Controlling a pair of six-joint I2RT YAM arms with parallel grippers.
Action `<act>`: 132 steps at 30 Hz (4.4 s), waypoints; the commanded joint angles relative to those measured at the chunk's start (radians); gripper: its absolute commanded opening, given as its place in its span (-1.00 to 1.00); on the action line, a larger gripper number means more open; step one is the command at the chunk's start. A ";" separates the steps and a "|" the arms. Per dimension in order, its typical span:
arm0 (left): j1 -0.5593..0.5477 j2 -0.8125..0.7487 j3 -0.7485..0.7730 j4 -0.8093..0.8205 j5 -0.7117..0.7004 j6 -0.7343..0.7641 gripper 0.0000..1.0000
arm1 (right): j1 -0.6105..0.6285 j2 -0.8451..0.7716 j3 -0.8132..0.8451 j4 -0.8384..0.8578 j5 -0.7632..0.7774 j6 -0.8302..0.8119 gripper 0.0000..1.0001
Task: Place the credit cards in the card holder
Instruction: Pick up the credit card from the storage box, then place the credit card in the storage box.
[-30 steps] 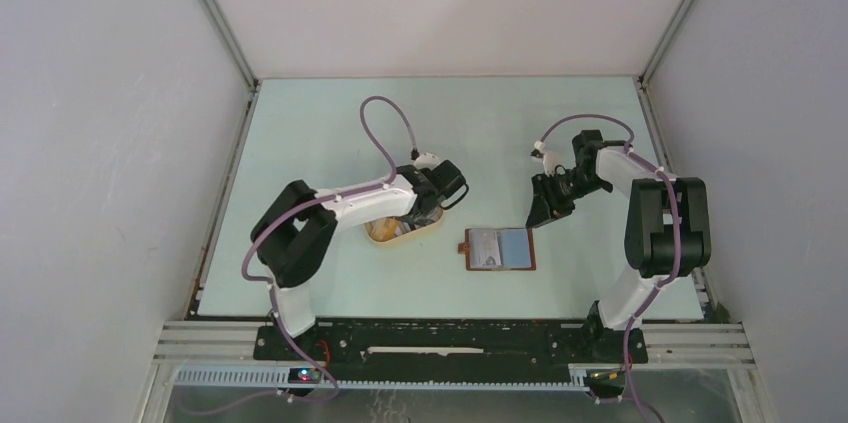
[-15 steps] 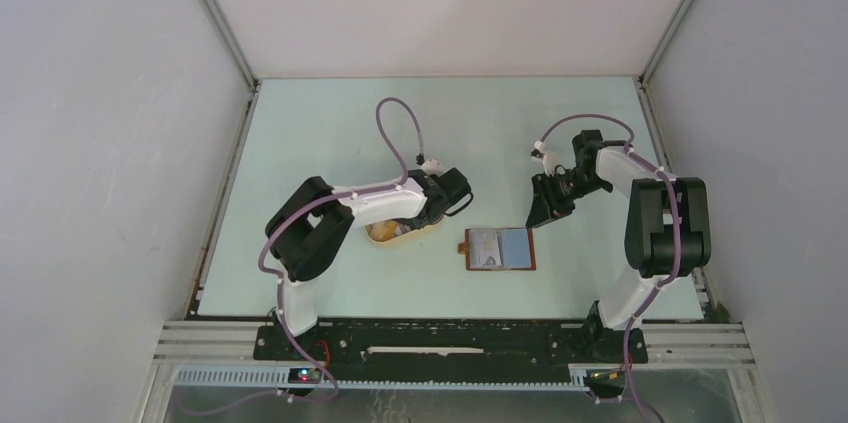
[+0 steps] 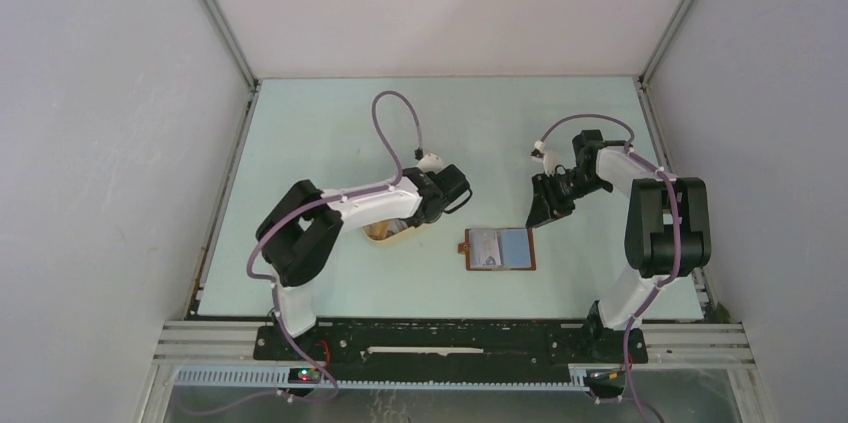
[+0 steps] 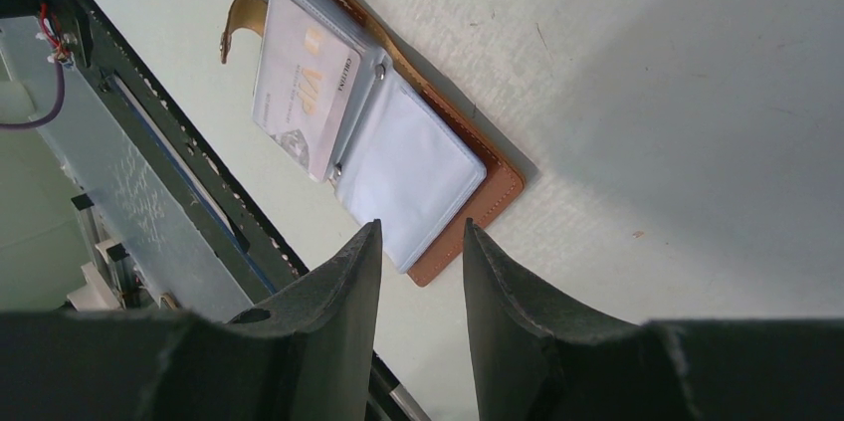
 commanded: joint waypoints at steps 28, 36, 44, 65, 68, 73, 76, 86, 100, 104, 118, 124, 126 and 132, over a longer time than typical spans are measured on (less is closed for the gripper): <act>0.175 -0.800 -0.583 0.685 0.442 0.044 -1.00 | 0.369 -0.057 0.251 0.128 -0.303 0.033 0.06; 0.356 -1.028 -0.837 0.987 0.690 0.016 -1.00 | 0.485 0.097 0.369 0.382 -0.351 0.327 0.30; 0.429 -1.043 -0.930 1.224 0.902 -0.052 -1.00 | 0.552 0.239 0.508 0.468 -0.352 0.467 0.36; 0.553 -0.921 -1.001 1.602 1.145 -0.279 -1.00 | 0.571 0.364 0.660 0.400 -0.495 0.519 0.38; 0.554 -0.900 -1.001 1.637 1.153 -0.300 -1.00 | 0.578 0.364 0.656 0.425 -0.500 0.553 0.31; 0.555 -0.878 -1.004 1.658 1.152 -0.314 -1.00 | 0.579 0.361 0.650 0.456 -0.503 0.603 0.15; 0.555 -0.870 -1.004 1.665 1.152 -0.321 -1.00 | 0.580 0.361 0.641 0.491 -0.524 0.652 -0.12; 0.574 -0.857 -1.002 1.679 1.209 -0.360 -0.63 | 0.566 0.347 0.594 0.569 -0.590 0.718 -1.00; 0.616 -0.775 -1.002 1.792 1.422 -0.436 0.02 | 0.554 0.334 0.579 0.609 -0.694 0.755 -1.00; 0.616 -0.741 -0.993 1.817 1.427 -0.452 -0.57 | 0.559 0.331 0.577 0.601 -0.711 0.739 -1.00; 0.615 -0.827 -0.975 1.601 1.261 -0.381 -1.00 | 0.582 0.266 0.656 0.312 -0.374 0.492 0.34; 0.607 -0.815 -0.966 1.599 1.257 -0.387 -1.00 | 0.622 0.271 0.669 0.322 -0.312 0.520 0.35; 0.602 -0.814 -0.968 1.607 1.256 -0.393 -1.00 | 0.630 0.272 0.669 0.328 -0.289 0.529 0.34; 0.601 -0.810 -0.978 1.643 1.254 -0.412 -1.00 | 0.647 0.272 0.669 0.331 -0.243 0.537 0.18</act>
